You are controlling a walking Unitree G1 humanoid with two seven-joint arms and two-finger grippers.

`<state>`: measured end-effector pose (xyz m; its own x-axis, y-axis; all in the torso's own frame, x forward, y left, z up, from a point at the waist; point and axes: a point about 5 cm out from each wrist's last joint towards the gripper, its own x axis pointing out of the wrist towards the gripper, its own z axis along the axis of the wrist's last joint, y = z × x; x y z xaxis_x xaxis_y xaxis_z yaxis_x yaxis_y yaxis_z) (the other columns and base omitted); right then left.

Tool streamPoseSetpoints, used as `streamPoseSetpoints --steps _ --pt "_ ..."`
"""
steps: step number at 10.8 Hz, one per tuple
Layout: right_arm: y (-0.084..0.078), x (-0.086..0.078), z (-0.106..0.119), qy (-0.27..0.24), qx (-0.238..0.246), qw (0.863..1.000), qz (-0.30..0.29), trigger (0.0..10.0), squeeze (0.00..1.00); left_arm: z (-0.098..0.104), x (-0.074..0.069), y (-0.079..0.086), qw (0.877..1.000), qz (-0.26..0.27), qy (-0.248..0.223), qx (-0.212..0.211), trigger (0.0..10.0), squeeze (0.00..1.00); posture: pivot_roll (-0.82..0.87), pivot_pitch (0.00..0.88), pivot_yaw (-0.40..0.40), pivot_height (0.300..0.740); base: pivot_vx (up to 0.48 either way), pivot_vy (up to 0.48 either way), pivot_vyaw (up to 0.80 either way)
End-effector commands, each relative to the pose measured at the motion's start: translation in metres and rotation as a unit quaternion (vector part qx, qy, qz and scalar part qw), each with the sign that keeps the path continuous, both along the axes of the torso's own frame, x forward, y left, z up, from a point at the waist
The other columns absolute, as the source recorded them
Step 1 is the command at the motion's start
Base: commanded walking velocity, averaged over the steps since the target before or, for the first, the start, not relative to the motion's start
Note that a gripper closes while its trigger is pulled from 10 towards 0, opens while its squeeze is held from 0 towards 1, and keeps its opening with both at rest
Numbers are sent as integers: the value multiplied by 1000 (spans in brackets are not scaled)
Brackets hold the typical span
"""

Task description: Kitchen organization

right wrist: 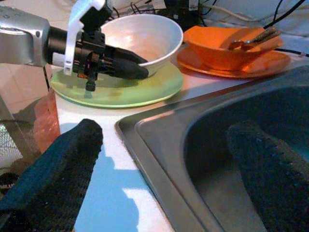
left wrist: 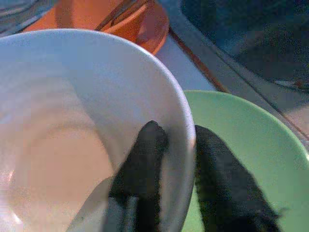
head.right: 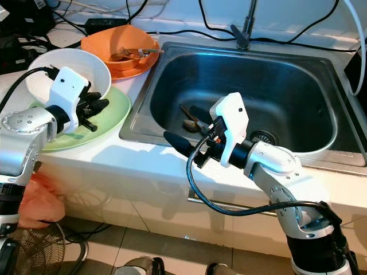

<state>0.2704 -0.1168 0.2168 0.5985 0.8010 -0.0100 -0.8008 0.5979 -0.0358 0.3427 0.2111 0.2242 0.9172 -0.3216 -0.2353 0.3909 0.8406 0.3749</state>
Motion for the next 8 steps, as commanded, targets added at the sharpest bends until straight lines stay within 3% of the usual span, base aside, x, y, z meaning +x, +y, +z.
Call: streamPoseSetpoints --steps 1,6,7,8 --pt "0 -1 0 -5 -1 1000 5 10000 0 3 -2 2 1000 -2 -7 -4 0 0 121 114 15 740 0 0 0" --pt "-1 0 -1 -7 -3 1000 2 10000 0 3 -3 0 1000 -8 -9 -4 0 0 121 114 13 740 0 0 0" --pt "-1 0 -2 -7 -3 1000 1 10000 0 5 -3 -1 1000 -8 -21 -1 0 0 121 114 13 740 0 0 0" --pt "-1 1 -2 -8 -2 1000 0 10000 0 13 -3 -3 998 -6 -64 9 0 0 121 114 13 740 0 0 0"
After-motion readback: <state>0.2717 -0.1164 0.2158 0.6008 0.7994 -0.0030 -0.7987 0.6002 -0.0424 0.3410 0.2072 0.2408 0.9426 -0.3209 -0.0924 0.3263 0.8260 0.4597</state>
